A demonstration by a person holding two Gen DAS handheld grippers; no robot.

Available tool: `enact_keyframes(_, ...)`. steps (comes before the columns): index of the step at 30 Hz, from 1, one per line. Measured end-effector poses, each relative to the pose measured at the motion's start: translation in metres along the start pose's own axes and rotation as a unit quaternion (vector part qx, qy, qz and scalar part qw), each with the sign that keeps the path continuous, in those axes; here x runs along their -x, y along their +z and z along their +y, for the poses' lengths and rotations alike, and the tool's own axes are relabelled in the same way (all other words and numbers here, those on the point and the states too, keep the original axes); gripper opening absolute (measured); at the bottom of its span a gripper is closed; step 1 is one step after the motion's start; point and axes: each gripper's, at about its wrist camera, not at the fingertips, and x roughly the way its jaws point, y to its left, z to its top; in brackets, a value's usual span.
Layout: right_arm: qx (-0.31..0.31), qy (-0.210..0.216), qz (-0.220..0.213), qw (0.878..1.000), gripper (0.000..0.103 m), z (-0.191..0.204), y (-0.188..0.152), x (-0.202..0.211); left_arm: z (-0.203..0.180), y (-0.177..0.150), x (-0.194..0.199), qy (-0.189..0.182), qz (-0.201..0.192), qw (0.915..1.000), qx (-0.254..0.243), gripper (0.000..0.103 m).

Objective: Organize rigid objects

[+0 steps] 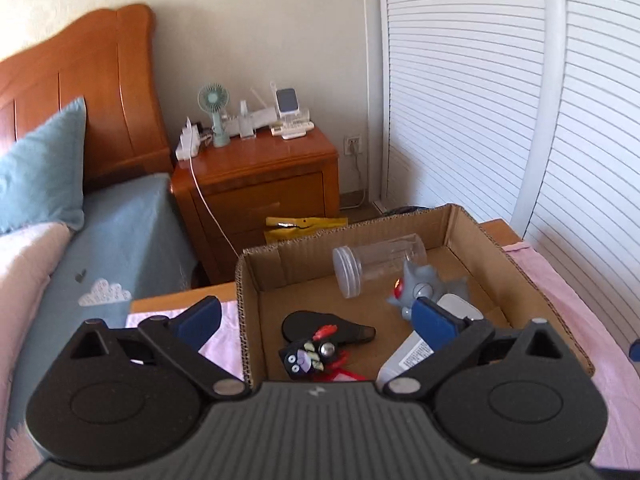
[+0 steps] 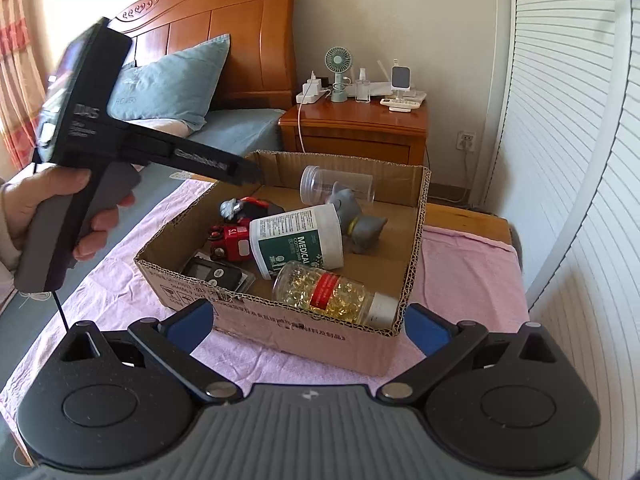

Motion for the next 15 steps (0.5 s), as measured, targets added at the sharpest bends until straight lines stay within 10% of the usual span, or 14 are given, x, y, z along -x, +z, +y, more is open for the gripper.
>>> enact_keyframes(15, -0.072, -0.108, 0.067, 0.989, 0.103, 0.017, -0.009, 0.018, -0.033, -0.039, 0.116, 0.041, 0.031, 0.9987, -0.005, 0.101)
